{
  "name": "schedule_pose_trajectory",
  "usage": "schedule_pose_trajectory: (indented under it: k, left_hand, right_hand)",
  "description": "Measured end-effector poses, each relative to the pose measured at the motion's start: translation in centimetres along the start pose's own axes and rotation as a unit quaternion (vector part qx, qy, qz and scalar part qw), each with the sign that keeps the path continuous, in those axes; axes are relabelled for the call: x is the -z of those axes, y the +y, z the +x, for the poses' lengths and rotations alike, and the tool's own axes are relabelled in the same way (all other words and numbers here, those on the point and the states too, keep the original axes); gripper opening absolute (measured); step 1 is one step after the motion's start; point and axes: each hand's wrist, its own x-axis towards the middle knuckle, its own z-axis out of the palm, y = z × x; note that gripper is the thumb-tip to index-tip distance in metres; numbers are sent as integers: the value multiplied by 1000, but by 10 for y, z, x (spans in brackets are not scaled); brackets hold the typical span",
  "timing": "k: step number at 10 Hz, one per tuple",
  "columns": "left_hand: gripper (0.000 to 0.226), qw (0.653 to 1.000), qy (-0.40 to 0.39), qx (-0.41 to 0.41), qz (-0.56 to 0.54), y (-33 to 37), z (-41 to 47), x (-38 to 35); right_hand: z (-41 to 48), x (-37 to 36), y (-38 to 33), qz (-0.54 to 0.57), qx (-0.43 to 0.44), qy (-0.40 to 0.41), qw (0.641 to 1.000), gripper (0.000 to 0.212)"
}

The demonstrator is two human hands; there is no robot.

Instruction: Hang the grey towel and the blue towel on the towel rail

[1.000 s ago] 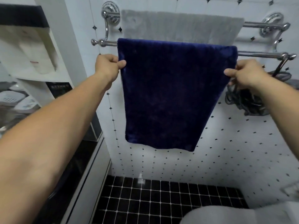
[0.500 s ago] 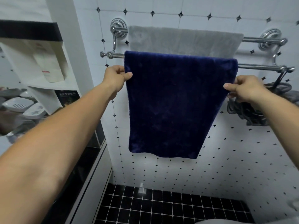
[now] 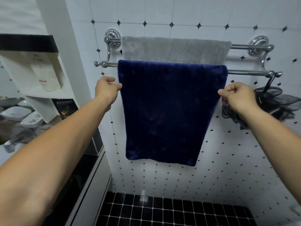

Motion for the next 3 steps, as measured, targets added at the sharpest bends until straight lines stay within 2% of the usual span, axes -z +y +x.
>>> schedule_pose_trajectory:
  k: [2,3]
  left_hand:
    - [35,1000,-15,11,-10,-21,-50,23]
    - [20,998,-67,21,6,-19,-80,34]
  right_hand:
    - [-42,-10,2,26,33,-39,998,18]
    - [-73,-11,-4,29,43,-64,997,18]
